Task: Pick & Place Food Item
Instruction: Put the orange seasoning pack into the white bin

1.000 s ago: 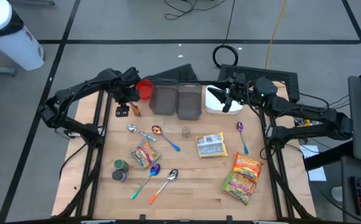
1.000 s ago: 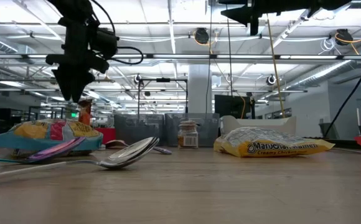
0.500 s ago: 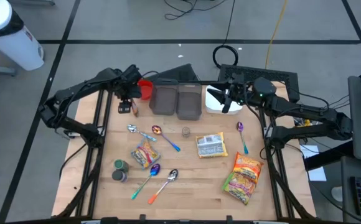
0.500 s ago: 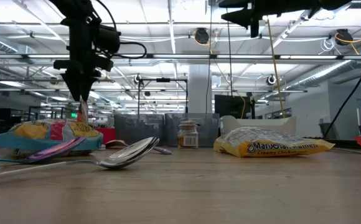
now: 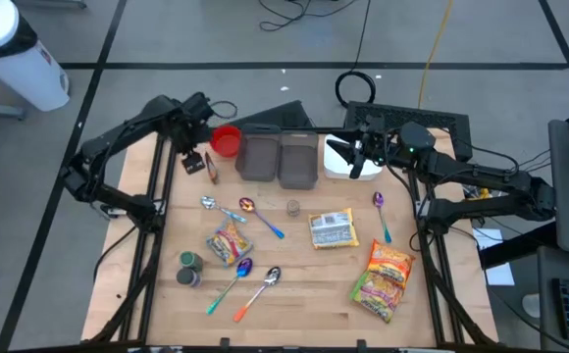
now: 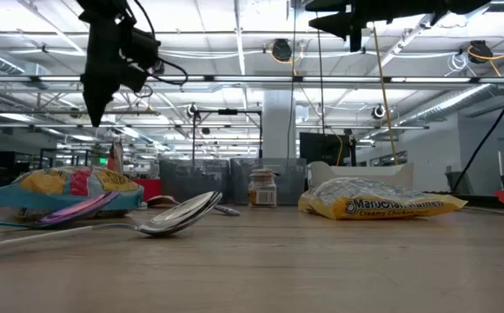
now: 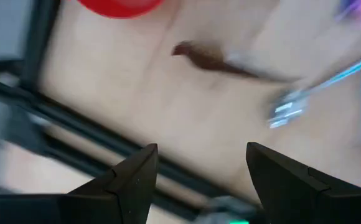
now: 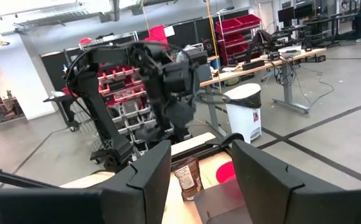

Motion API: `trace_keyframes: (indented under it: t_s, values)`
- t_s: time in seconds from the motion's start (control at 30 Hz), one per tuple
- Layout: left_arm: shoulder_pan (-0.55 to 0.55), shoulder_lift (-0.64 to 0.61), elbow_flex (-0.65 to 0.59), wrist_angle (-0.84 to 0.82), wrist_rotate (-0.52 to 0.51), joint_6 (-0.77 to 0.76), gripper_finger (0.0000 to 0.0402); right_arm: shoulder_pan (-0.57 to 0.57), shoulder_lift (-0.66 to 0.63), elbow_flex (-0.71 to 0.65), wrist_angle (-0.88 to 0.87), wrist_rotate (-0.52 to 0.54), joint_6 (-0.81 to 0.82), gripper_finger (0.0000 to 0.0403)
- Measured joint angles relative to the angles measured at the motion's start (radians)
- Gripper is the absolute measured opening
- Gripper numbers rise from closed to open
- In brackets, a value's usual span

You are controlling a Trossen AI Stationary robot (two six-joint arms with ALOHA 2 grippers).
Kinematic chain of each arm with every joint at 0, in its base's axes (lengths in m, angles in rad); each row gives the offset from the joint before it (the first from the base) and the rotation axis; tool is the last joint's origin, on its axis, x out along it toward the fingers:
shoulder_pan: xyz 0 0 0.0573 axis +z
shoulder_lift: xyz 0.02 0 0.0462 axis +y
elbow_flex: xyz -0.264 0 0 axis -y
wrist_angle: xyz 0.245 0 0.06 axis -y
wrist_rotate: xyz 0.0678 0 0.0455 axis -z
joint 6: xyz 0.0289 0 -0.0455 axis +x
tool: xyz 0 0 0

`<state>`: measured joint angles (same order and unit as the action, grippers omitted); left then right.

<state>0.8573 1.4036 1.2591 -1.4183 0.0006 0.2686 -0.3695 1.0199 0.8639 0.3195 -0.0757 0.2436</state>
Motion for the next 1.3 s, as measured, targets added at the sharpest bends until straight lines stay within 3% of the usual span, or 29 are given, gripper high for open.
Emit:
trace_keyframes:
  t_s: [0.17,0.4,0.73,1.3]
  values:
    - [0.062,0.0,0.08,0.018,0.151,-0.36,0.0255,0.0,0.0,0.0,0.0,0.0,-0.002,0.016]
    - [0.055,0.0,0.065,0.038,0.125,-0.71,0.0255,0.0,0.0,0.0,0.0,-0.003,0.004,0.0161]
    - [-0.004,0.001,-0.013,0.098,0.047,-0.858,0.0255,0.0,0.0,0.0,-0.012,-0.007,0.006,0.0161]
    - [-0.049,0.045,-0.021,0.172,0.0,-0.927,0.0255,0.001,0.0,0.0,-0.02,-0.008,0.006,0.0159]
